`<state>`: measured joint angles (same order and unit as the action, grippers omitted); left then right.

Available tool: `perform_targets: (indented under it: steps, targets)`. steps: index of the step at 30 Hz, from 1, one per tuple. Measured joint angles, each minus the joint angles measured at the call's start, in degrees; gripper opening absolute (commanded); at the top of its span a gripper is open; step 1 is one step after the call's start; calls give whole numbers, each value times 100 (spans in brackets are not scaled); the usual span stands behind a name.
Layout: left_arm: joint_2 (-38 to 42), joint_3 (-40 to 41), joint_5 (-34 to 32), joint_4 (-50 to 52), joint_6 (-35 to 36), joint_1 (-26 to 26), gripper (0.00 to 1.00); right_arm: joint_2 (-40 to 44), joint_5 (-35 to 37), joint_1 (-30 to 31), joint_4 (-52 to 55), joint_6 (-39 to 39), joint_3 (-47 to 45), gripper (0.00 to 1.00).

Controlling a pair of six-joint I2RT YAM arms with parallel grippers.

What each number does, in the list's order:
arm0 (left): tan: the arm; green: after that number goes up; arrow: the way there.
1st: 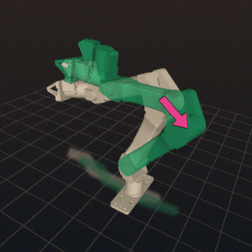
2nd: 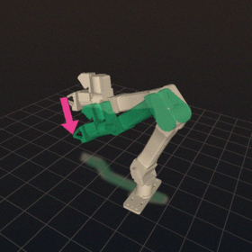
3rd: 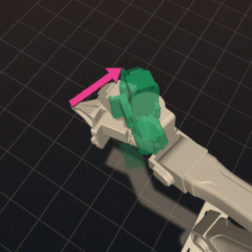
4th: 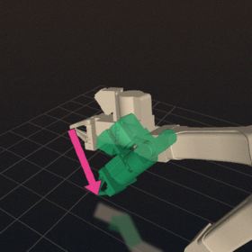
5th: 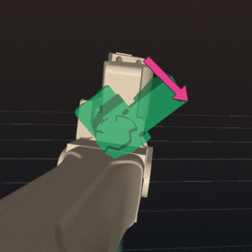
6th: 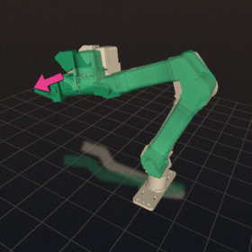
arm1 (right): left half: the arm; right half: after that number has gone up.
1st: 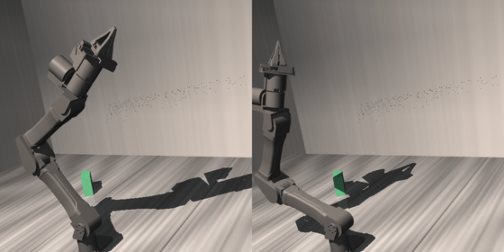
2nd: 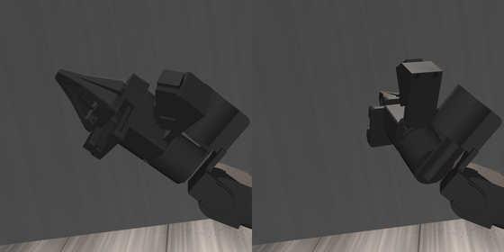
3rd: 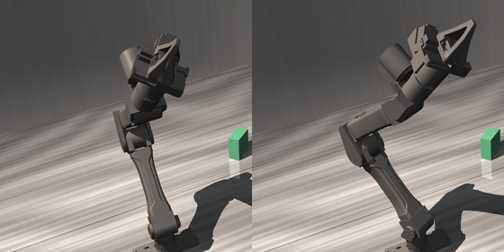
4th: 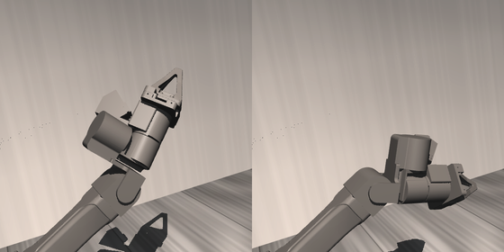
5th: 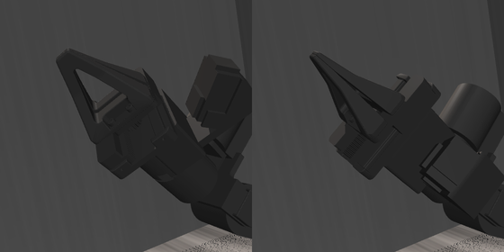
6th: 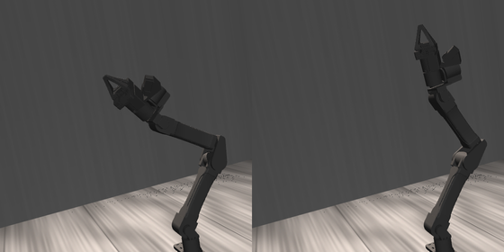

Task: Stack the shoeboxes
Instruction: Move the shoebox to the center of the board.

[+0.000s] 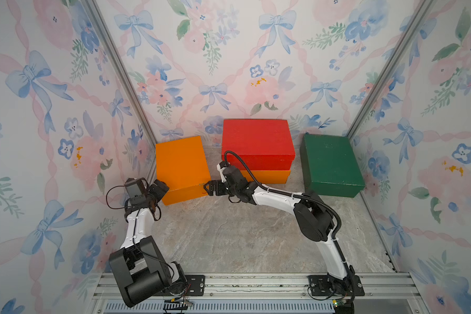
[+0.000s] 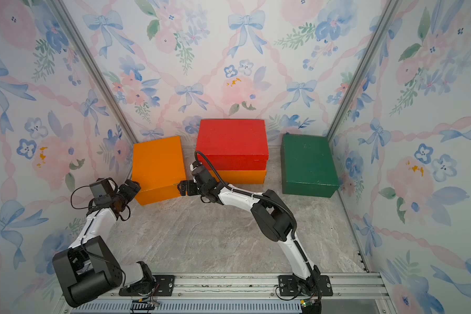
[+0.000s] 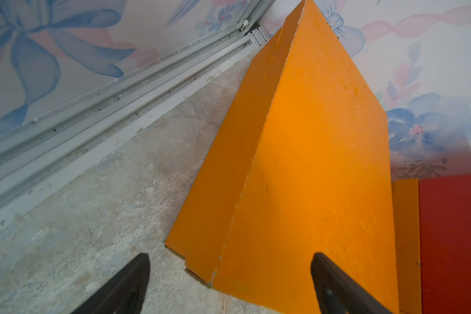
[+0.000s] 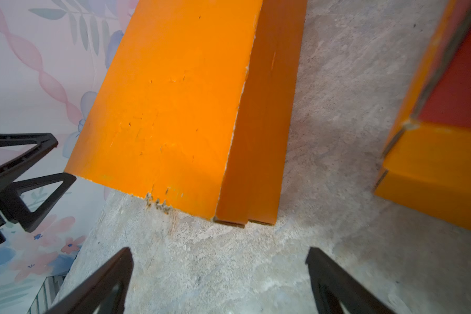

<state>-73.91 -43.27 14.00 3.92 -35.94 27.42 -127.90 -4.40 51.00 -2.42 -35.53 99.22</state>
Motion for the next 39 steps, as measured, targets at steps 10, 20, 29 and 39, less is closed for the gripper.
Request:
perform_targets:
  steps: [10, 20, 29, 39]
  targets:
    - [-428, -251, 249, -44, 44, 11, 89, -396, 20, 11, -136, -225, 573, 95]
    - [-542, -343, 503, -57, 107, 15, 82, -640, 15, 17, -144, -308, 896, 83]
    - [-706, -428, 621, -83, 149, 15, 73, -868, -33, 44, -157, -363, 1204, 69]
    - [-844, -417, 601, -85, 216, 74, 57, -918, -20, 48, -155, -350, 1215, 64]
